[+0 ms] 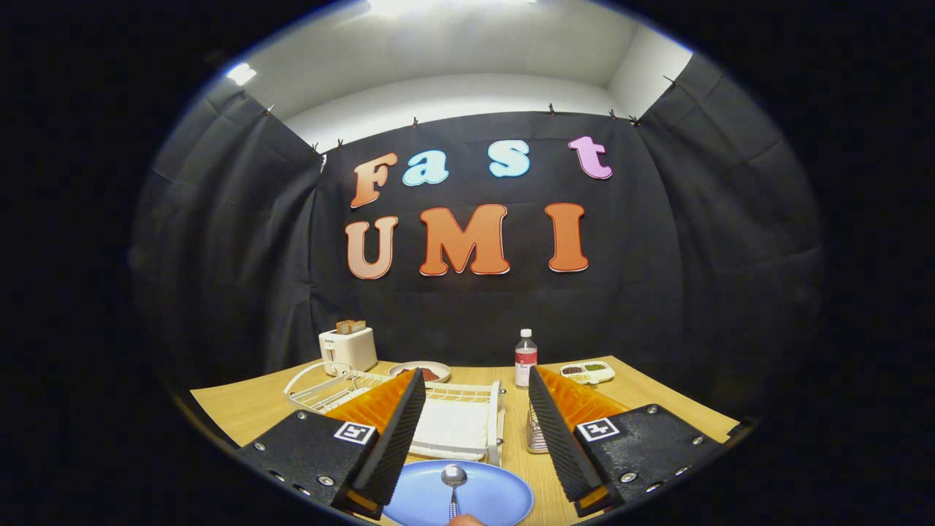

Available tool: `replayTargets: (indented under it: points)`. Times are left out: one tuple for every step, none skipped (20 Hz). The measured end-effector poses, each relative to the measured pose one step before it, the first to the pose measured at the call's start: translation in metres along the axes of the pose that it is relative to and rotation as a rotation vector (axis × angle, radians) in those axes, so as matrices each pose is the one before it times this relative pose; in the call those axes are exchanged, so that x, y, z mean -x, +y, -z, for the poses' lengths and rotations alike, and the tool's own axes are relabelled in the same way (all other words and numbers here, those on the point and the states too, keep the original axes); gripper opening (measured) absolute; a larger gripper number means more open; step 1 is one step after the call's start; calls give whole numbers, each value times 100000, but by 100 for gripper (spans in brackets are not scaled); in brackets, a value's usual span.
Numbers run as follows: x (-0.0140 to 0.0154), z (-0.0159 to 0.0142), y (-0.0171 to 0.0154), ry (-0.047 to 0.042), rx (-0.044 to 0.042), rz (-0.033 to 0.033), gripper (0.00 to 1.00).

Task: Take the plate from the dish rack, then take the spoon from the basket and place it into the plate.

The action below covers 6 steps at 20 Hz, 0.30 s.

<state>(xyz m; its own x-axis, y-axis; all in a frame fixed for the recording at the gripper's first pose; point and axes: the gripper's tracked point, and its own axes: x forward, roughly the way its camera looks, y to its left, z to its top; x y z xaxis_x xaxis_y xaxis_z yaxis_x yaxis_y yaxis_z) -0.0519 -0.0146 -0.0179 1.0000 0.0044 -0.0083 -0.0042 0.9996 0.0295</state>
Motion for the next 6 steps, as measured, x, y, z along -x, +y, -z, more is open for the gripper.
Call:
replayTargets:
  points:
    - [133, -152, 242, -42, 436, 613, 85]
    - [-12, 42, 278, 16, 580, -96, 85]
    - [80, -92, 227, 255, 831, 511, 85]
    - [168, 21, 118, 264, 689, -19, 85]
    - [20, 76, 239, 534, -42, -132, 85]
    - [76, 132, 245, 544, -237, -244, 85]
